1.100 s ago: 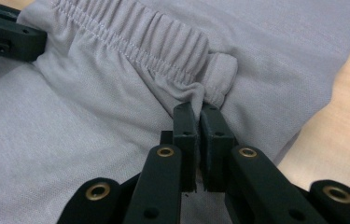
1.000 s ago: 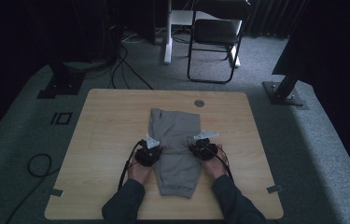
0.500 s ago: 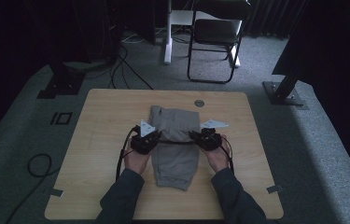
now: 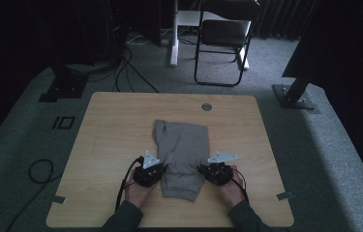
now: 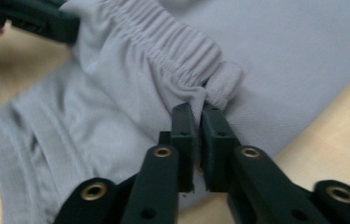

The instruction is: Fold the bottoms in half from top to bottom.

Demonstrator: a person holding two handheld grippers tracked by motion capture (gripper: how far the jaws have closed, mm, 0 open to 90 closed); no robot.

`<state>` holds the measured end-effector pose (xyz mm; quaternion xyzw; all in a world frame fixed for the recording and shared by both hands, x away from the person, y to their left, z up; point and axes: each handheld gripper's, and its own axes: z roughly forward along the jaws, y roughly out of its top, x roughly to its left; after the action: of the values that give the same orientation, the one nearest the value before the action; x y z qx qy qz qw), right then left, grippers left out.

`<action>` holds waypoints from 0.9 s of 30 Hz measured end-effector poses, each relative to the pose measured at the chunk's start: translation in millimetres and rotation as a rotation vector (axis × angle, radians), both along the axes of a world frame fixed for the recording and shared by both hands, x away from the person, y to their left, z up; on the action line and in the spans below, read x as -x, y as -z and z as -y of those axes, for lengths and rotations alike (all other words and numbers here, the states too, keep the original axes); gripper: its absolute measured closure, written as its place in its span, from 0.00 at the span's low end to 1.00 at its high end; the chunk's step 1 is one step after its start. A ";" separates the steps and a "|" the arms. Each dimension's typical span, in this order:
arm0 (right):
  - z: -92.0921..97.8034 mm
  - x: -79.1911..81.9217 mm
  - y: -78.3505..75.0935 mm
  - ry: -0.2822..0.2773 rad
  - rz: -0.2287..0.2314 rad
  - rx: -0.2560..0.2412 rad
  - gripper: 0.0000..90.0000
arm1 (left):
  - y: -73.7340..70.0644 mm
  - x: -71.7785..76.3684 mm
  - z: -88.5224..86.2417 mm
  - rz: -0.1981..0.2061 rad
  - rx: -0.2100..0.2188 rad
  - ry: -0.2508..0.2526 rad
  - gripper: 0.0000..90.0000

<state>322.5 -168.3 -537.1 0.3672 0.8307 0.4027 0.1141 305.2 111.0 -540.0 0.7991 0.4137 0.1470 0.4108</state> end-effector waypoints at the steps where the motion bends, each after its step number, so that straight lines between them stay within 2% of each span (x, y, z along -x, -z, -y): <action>1: -0.2 1.6 4.1 -0.016 -0.008 0.013 0.84 | 0.7 1.0 -1.7 -0.001 0.008 -0.002 0.86; 2: 0.4 2.7 4.2 -0.017 -0.008 0.012 0.80 | -0.5 2.0 -5.2 0.004 0.026 -0.005 0.84; 4: 6.1 3.4 -2.1 -0.020 -0.005 -0.046 0.75 | -7.8 1.8 -12.0 0.024 0.049 -0.015 0.82; 5: 11.3 2.7 -8.6 -0.014 0.000 -0.093 0.73 | -11.3 1.1 -14.1 0.035 0.061 -0.021 0.82; 7: 18.4 -1.5 -17.4 0.011 0.016 -0.135 0.74 | -19.9 -4.1 -18.3 0.056 0.069 -0.035 0.82; 9: 21.4 -8.8 -19.8 0.041 0.007 -0.132 0.84 | -24.7 -13.8 -18.8 0.061 0.061 -0.048 0.84; 11: 19.7 -20.5 -15.5 0.076 -0.019 -0.087 0.92 | -23.1 -26.5 -16.0 0.045 0.048 -0.056 0.92; 15: 9.9 -39.3 1.4 0.107 -0.069 -0.011 0.96 | -9.1 -49.1 -4.3 -0.016 -0.027 -0.041 0.98; 18: 3.4 -45.1 9.9 0.099 -0.088 0.009 0.97 | 3.6 -57.1 2.4 -0.055 -0.071 -0.025 0.99; 21: -0.4 -45.0 11.3 0.069 -0.087 -0.018 0.95 | 9.0 -58.6 2.3 -0.062 -0.062 -0.001 0.98; 23: -0.4 -44.3 11.1 0.049 -0.103 -0.058 0.94 | 7.1 -57.2 0.0 -0.066 -0.045 0.005 0.95; 27: 3.5 -37.3 5.9 0.019 -0.108 -0.120 0.92 | -2.3 -42.4 -3.9 -0.038 -0.002 0.030 0.91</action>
<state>359.8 -171.8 -543.0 0.4024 0.8065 0.4302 0.0510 347.6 114.9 -537.7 0.8083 0.4092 0.1259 0.4042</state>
